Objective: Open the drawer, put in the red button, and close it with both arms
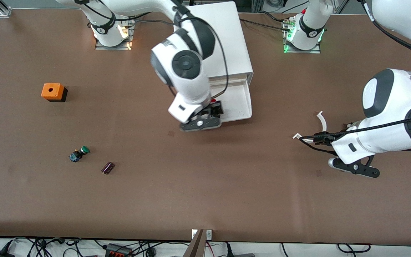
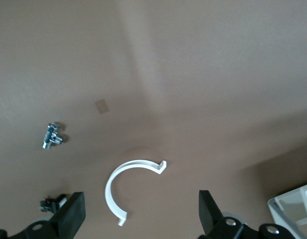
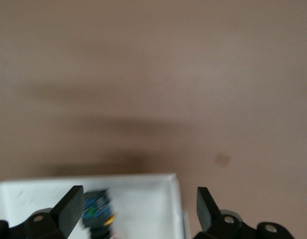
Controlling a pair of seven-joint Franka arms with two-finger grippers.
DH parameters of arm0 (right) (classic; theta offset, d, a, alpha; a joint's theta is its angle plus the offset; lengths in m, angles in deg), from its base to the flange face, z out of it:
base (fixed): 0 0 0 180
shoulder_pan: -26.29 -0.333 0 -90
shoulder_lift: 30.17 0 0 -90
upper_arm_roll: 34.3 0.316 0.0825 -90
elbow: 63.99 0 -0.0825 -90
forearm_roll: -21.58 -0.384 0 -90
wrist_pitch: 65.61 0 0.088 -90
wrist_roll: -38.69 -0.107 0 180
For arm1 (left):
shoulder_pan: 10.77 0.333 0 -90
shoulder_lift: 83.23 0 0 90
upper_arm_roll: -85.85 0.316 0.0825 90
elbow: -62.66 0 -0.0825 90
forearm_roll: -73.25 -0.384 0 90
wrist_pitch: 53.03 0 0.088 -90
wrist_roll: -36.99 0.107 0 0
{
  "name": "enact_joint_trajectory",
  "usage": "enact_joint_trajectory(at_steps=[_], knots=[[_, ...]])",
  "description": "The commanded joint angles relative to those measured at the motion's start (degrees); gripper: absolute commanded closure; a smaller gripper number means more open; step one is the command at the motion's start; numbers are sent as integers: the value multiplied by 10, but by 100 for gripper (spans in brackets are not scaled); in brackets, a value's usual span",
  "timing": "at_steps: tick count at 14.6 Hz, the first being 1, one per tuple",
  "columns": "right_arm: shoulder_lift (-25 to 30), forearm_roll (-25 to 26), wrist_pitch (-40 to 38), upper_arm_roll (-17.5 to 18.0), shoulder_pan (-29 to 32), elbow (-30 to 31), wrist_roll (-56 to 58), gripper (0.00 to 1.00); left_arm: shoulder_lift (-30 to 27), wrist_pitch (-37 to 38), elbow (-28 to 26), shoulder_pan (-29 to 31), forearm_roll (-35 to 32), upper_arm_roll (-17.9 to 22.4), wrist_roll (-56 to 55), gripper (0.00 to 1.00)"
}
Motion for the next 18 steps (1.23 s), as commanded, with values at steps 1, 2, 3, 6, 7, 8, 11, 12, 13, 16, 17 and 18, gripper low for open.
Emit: enact_joint_trajectory(at_steps=[1,2,3,6,7,8,11,12,13,16,17,18], knots=[[32,17,-48,-31,28,10,15,0,-4,-49,-40,-12,-8,-20,-79,0],[42,15,-77,-35,48,10,53,0,-4,-71,-53,-24,-7,-29,-109,0],[55,15,-99,-36,70,10,94,0,-2,-92,-63,-39,-7,-37,-148,0],[80,16,-150,-36,146,11,176,0,21,-150,-72,-116,-11,-40,-302,0],[84,14,-164,-36,167,11,194,0,29,-153,-71,-132,-10,-40,-322,0],[87,11,-170,-35,192,11,213,0,39,-163,-72,-142,-10,-40,-328,0],[88,10,-172,-36,228,11,241,0,60,-216,-74,-191,-16,-40,-392,0],[88,6,-172,-36,238,11,247,0,68,-246,-77,-198,-16,-40,-406,0],[88,-6,-172,-35,247,10,253,0,73,-272,-90,-211,-16,-40,-409,0],[114,-12,-160,-31,273,31,255,0,67,-301,-134,-225,-17,-40,-410,0],[130,-12,-145,-31,275,52,256,0,66,-300,-145,-238,-17,-40,-410,0],[157,-10,-116,-31,285,86,256,0,61,-298,-151,-251,-16,-40,-412,0]])
